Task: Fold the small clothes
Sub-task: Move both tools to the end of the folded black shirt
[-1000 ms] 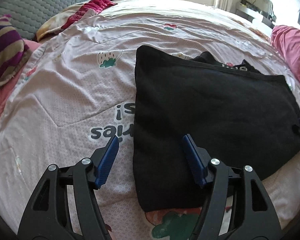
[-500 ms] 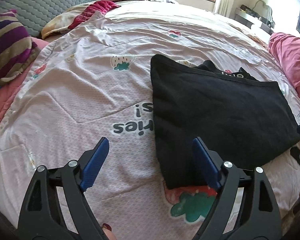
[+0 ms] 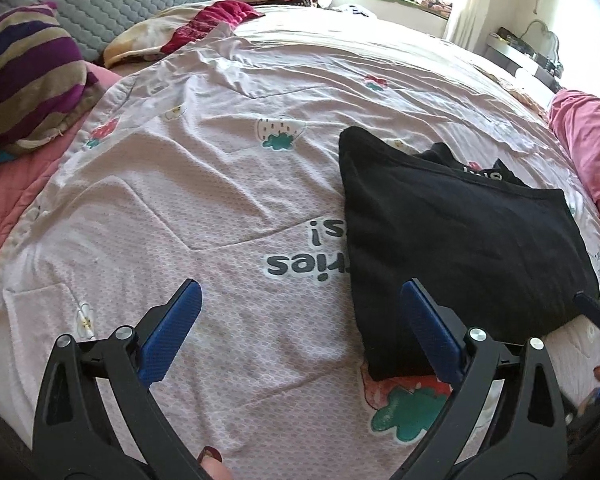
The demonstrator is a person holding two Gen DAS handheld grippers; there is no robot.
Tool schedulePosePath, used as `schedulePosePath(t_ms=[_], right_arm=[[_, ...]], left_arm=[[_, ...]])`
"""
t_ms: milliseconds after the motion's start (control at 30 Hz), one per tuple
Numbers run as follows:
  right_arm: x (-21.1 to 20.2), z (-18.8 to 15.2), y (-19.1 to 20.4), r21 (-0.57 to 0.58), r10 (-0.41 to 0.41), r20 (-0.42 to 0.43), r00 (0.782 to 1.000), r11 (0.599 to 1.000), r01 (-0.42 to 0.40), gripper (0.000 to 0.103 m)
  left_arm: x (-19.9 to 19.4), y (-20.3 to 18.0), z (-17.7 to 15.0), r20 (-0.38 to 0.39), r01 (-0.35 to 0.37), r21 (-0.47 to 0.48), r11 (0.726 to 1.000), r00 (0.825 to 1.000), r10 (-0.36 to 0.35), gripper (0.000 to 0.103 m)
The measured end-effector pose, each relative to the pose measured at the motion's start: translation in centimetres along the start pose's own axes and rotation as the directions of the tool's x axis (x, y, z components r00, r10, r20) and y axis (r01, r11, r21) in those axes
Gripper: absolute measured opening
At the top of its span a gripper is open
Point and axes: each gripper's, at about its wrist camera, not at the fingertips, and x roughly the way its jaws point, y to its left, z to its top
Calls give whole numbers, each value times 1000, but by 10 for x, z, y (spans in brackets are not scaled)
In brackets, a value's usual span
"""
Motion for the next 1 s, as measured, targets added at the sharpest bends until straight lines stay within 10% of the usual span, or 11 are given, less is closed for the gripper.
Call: schedulePosePath(t_ms=[1000], right_arm=[[89,26,56,-222,-121,-66,990,970,104,93]], left_arm=[[37,3,30,-60,-15,-83,996,998,10,93]])
